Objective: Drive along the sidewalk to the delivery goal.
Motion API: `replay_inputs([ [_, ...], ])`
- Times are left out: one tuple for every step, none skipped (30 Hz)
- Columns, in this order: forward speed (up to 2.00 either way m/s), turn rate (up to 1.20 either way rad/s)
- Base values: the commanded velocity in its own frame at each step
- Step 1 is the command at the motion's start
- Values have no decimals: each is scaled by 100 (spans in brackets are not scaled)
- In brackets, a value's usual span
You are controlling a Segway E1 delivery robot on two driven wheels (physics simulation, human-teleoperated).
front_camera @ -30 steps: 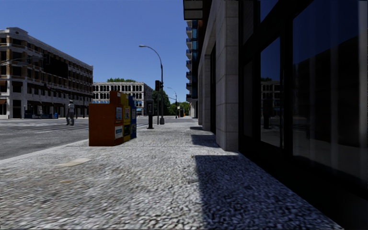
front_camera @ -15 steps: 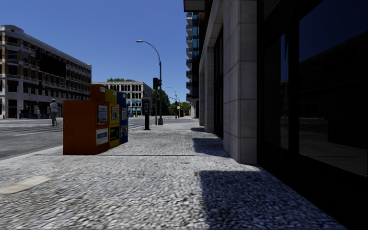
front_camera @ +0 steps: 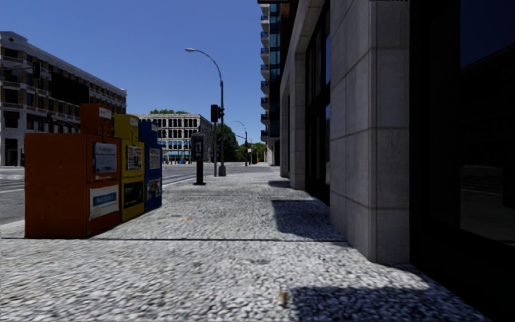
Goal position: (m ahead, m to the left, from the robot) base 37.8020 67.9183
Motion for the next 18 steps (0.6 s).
replay_inputs([
  [200, 0],
  [200, 0],
  [200, 0],
  [200, 0],
  [200, 0],
  [200, 0],
  [200, 0],
  [200, 0],
  [200, 0],
  [200, 0],
  [200, 0],
  [200, 0],
  [200, 0],
  [200, 0],
  [200, 0],
  [200, 0],
  [200, 0],
  [200, 0],
])
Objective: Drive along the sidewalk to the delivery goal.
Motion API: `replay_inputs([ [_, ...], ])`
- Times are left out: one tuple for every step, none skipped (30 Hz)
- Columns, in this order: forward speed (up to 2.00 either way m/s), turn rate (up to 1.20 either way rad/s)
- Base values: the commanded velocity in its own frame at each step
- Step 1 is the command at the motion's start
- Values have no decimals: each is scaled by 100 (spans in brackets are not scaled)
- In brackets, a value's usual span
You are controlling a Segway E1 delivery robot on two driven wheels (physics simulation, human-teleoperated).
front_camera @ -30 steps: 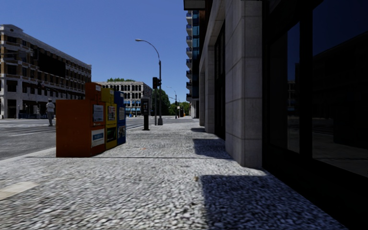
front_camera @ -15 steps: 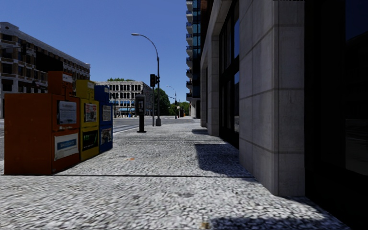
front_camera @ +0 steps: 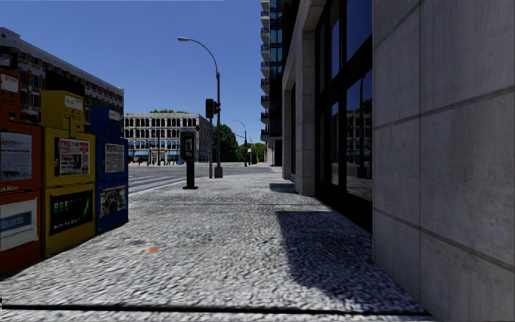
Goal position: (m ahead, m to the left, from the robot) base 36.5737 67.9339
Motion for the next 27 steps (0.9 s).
replay_inputs([
  [200, 0],
  [200, 0],
  [200, 0],
  [200, 0],
  [200, 0],
  [200, 0],
  [200, 0],
  [200, 0],
  [200, 0],
  [200, 0],
  [200, 0],
  [200, 0],
  [200, 0],
  [200, 0],
  [200, 0],
  [200, 0],
  [200, 0],
  [200, 0],
  [200, 0],
  [200, 0],
  [200, 0],
  [200, 0],
  [200, 0],
  [200, 0],
  [200, 0],
  [200, 0],
  [200, 0],
])
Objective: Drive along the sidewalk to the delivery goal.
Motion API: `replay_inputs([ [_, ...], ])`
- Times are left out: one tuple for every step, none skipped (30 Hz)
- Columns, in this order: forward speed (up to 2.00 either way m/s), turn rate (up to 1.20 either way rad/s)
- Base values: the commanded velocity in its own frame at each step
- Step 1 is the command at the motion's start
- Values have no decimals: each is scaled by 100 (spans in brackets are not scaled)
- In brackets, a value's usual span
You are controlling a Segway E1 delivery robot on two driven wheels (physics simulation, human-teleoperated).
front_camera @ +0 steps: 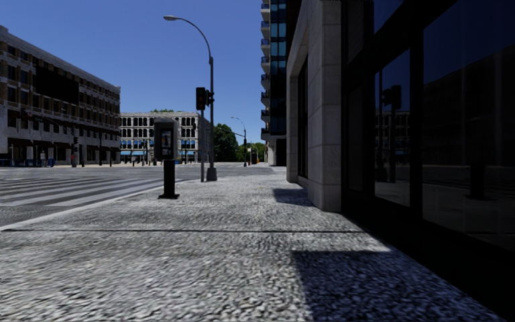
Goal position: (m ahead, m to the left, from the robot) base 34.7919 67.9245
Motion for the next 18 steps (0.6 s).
replay_inputs([
  [200, 0],
  [200, 0],
  [200, 0],
  [200, 12],
  [200, 16],
  [200, 17],
  [200, 13],
  [200, 13],
  [200, 4],
  [200, 0],
  [200, 0],
  [200, 0],
  [200, 0],
  [200, 0],
  [200, 0],
  [200, 0],
  [200, 0],
  [200, 0],
])
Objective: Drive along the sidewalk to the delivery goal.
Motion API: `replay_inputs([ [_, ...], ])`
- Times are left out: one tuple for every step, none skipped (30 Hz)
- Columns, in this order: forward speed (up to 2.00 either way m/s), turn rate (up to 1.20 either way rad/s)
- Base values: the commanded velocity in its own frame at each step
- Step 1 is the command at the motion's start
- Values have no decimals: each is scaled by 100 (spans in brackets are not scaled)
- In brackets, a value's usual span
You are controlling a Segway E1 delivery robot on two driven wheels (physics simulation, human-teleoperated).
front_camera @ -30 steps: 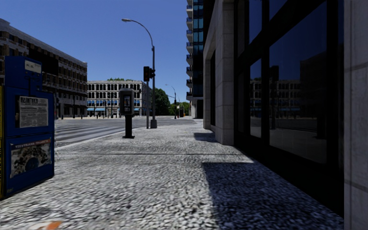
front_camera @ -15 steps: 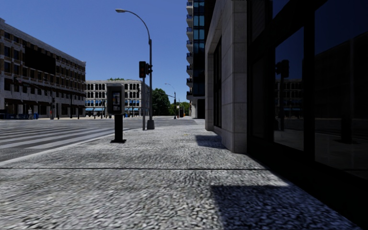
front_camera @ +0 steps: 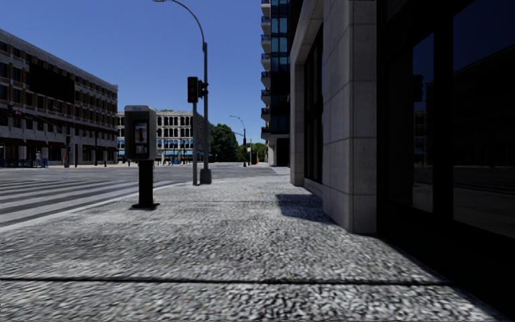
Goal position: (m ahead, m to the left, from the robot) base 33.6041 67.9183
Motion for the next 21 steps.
replay_inputs([
  [200, 0],
  [200, 0],
  [200, 0],
  [200, 0],
  [200, 0],
  [200, 0],
  [200, 0],
  [200, 0],
  [200, 0],
  [200, 0],
  [200, 0],
  [200, 0],
  [200, 0],
  [200, 0],
  [200, 0],
  [200, 0],
  [200, 0],
  [200, 0],
  [200, 0],
  [200, 0],
  [200, 0],
])
